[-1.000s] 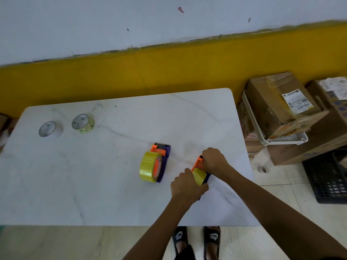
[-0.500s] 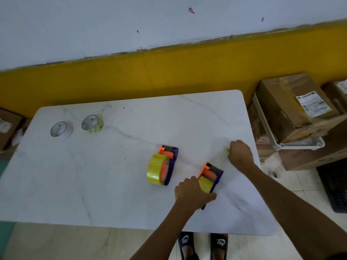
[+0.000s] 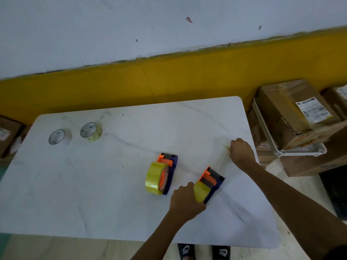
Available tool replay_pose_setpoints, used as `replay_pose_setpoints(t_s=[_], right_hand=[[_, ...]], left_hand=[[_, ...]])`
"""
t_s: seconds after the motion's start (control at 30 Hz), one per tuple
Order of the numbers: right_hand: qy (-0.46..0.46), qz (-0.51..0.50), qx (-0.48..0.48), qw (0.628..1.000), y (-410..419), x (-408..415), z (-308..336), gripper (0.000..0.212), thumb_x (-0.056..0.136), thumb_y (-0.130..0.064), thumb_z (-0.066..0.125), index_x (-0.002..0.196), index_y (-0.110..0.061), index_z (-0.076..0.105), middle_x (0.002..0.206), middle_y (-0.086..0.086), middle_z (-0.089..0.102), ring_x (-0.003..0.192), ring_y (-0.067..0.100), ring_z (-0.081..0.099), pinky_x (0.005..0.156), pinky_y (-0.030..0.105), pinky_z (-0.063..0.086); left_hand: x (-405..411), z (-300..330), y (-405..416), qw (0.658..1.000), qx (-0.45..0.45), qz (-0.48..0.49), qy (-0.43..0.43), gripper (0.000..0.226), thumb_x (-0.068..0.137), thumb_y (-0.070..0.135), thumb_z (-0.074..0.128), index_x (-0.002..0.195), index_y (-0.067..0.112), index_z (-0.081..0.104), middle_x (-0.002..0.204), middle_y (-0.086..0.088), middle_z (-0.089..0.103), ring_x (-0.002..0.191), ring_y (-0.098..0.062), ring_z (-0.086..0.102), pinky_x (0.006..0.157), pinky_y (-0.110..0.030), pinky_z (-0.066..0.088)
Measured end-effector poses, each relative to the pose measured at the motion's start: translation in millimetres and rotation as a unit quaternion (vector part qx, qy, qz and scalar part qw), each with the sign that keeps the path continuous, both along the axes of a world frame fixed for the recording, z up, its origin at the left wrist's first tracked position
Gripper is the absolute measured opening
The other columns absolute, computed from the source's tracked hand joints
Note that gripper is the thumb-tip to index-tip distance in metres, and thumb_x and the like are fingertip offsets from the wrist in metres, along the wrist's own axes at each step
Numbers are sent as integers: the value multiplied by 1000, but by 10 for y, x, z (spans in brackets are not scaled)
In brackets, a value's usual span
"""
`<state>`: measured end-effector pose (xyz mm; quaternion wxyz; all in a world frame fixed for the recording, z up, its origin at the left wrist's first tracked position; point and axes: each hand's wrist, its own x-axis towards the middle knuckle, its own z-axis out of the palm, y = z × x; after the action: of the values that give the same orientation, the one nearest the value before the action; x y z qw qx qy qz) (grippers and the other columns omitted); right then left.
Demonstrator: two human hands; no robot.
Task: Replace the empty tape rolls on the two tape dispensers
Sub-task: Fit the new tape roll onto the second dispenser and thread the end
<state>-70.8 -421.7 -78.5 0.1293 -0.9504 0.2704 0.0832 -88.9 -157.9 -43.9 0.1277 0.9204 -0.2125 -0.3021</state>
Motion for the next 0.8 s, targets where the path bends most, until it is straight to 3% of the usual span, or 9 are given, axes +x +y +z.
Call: replay_pose_setpoints(t_s=[0.23, 0.37, 0.43, 0.47, 0.57, 0.6, 0.67, 0.73, 0.8], right_hand=[[55, -16, 121, 991, -69, -148, 41, 26, 92, -20, 53, 95, 1, 68, 103, 16, 68, 98, 32, 64, 77, 31, 46], [58, 20, 303, 951, -88, -128, 398, 15, 83, -4, 62, 73, 3, 69, 76, 12, 63, 75, 26, 60, 62, 23, 46], [30, 19, 426, 904, -68, -138, 656, 5, 74, 0, 68, 73, 5, 69, 72, 12, 65, 73, 26, 63, 61, 22, 51], [15, 29, 487, 873, -55, -146, 784, 13, 68, -7, 72, 78, 1, 69, 74, 8, 69, 74, 22, 67, 63, 21, 53], [-15, -7, 692, 721, 3, -138, 1058, 50, 67, -34, 83, 108, -10, 67, 94, 1, 77, 87, 16, 73, 72, 26, 60], [-28, -19, 715, 699, 64, -89, 1132, 60, 68, -43, 80, 115, -8, 64, 97, 4, 76, 89, 16, 72, 74, 28, 60], [-89, -57, 735, 669, 207, 3, 1259, 68, 56, -54, 83, 101, -7, 65, 87, 17, 71, 77, 16, 70, 68, 27, 58], [-180, -104, 773, 599, 334, 78, 1347, 60, 56, -45, 86, 95, -7, 60, 78, 21, 68, 69, 17, 70, 65, 26, 58], [-243, -108, 800, 538, 404, 81, 1435, 40, 74, -33, 69, 105, -11, 56, 80, 9, 74, 74, 17, 73, 69, 28, 60]], left_hand=[[80, 1, 191, 993, -122, 0, -3, 35, 62, 42, 65, 85, 30, 42, 63, 5, 55, 57, -8, 55, 48, -28, 45], [138, 212, 132, 980, -196, 16, -28, 35, 64, 42, 72, 85, 36, 44, 67, 6, 61, 62, -3, 59, 41, -21, 41], [180, 411, 38, 971, -231, 39, -42, 35, 65, 48, 74, 83, 37, 46, 76, 18, 61, 59, -2, 58, 41, -15, 40], [205, 525, -15, 966, -246, 53, -53, 37, 65, 55, 74, 82, 35, 47, 79, 21, 61, 59, -2, 59, 41, -15, 41], [289, 901, -175, 947, -297, 99, -66, 44, 60, 67, 73, 81, 32, 53, 80, 18, 65, 61, -2, 63, 46, -13, 45], [317, 1016, -223, 941, -315, 105, -60, 41, 59, 60, 74, 80, 32, 55, 77, 14, 67, 63, -2, 63, 47, -11, 45], [376, 1238, -314, 931, -344, 109, -53, 34, 58, 50, 73, 81, 29, 59, 69, 7, 67, 64, 2, 62, 49, -8, 44], [427, 1430, -397, 922, -364, 121, -47, 34, 58, 49, 73, 81, 26, 62, 69, 7, 67, 63, 5, 61, 49, -8, 44], [475, 1570, -483, 918, -370, 132, -44, 34, 63, 47, 76, 85, 25, 63, 74, 8, 67, 65, 3, 62, 51, -9, 46]])
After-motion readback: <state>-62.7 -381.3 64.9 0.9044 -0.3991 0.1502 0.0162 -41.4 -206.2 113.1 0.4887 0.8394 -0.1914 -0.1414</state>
